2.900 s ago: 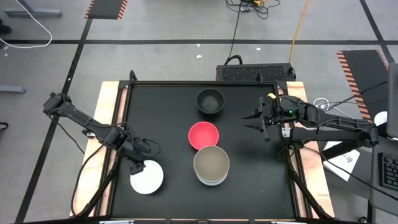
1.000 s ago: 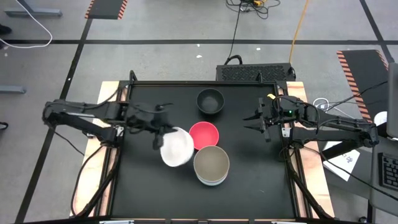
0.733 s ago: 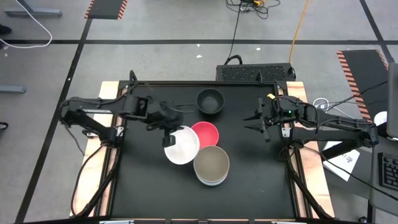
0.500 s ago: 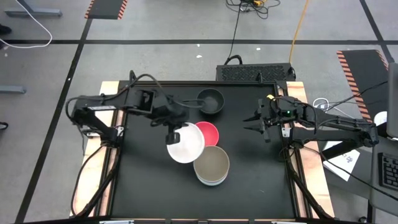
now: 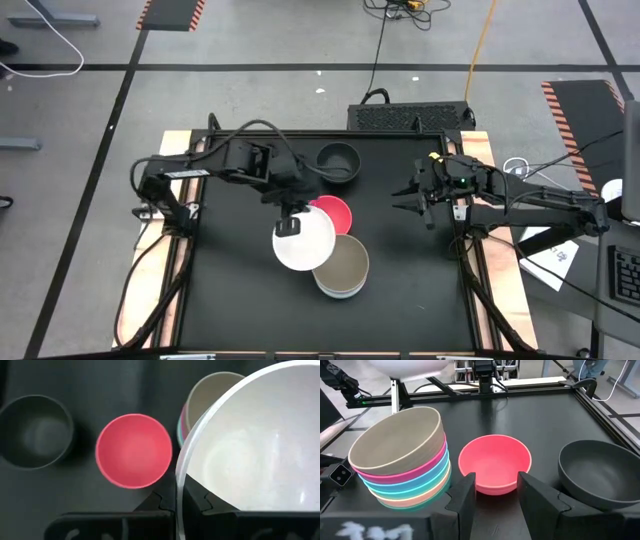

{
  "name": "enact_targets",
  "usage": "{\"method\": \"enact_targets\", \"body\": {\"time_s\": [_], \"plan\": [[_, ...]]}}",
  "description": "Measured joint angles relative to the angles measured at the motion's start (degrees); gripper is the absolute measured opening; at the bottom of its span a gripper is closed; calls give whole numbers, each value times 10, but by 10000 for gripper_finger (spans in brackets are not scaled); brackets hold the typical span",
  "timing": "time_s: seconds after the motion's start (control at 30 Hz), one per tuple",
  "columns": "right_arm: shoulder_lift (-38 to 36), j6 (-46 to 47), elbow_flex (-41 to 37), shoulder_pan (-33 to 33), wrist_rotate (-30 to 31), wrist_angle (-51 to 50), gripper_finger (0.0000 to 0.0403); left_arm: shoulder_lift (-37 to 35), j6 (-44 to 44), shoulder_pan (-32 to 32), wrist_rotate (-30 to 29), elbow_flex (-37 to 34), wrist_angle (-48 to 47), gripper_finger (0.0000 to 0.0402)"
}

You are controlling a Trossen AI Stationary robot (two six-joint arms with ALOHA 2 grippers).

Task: Nest bowls inside each other
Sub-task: Stack the white bowl on top of the gray bowl

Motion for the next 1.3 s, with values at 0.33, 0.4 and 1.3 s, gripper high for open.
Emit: {"method": "enact_targets", "body": {"time_s": [0.33, 0.4, 1.3], "plan": [[0, 0, 0, 0, 1, 1, 137, 40, 5, 3, 69, 0, 34, 4], [0, 0, 0, 0, 1, 1, 137, 45, 4, 4, 82, 0, 34, 4], [1, 0, 0, 0, 2, 3, 137, 104, 34, 15, 170, 0, 127, 4]]}}
